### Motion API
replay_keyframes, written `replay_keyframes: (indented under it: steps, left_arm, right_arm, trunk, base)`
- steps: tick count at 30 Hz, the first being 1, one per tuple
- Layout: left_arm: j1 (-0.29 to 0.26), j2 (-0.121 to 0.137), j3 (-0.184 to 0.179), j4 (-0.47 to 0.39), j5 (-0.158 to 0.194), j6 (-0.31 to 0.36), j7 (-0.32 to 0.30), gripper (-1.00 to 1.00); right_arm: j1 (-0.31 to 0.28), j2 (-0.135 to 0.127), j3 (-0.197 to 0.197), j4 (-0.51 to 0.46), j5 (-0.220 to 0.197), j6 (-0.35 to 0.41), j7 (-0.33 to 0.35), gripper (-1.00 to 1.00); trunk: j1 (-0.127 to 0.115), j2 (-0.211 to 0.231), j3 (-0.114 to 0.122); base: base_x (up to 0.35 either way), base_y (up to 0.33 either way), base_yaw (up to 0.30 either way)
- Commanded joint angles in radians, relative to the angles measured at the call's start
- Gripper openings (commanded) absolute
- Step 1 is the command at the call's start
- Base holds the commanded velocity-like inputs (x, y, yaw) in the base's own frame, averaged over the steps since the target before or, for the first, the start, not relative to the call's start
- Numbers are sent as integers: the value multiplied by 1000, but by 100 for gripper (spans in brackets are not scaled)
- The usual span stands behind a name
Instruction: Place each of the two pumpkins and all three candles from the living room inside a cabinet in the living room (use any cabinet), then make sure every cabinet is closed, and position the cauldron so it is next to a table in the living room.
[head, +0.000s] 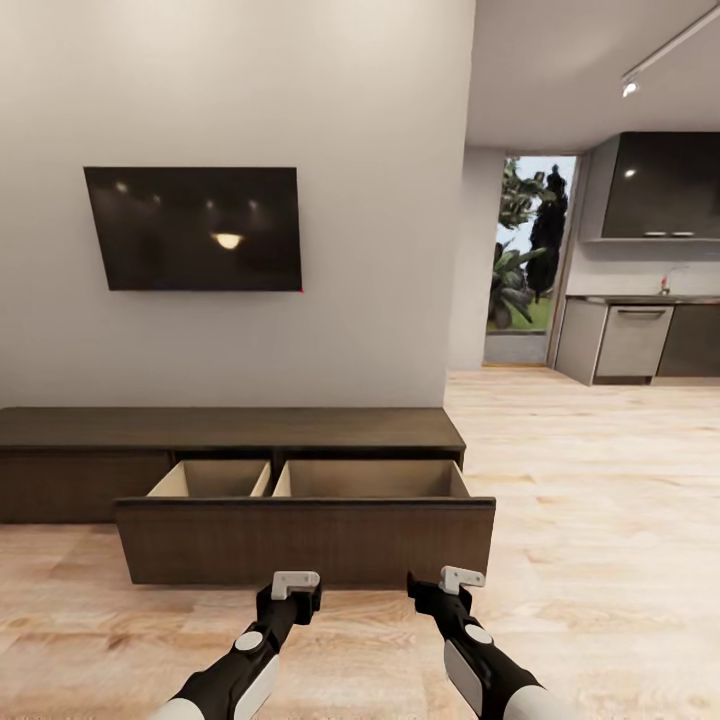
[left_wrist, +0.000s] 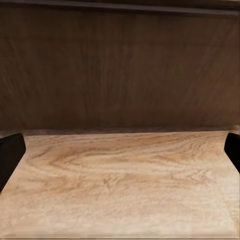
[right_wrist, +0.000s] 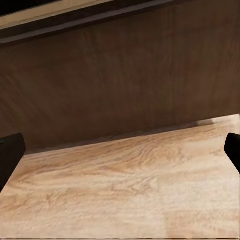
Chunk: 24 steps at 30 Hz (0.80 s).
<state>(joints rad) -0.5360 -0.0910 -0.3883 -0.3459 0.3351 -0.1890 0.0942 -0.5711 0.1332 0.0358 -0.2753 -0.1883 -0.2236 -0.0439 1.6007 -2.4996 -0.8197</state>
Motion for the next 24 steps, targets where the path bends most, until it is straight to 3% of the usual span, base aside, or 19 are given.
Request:
replay_keyframes:
  steps: [1, 13, 24]
  left_arm:
    - [-1, 0, -9, 0, 5, -4, 7, 100]
    - [-1, 0, -11, -1, 7, -9, 1, 100]
    - [-1, 0, -13, -3, 6, -14, -2, 100]
  right_arm:
    - [0, 0, 4, 1, -6, -3, -4, 100]
    - [0, 0, 5, 1, -5, -3, -4, 100]
    - [0, 0, 6, 1, -6, -3, -3, 100]
  trunk:
    - [0, -1, -5]
    - [6, -4, -51]
    - [6, -4, -51]
  base:
    - [0, 0, 0]
    - [0, 0, 0]
    - [14, 0, 0]
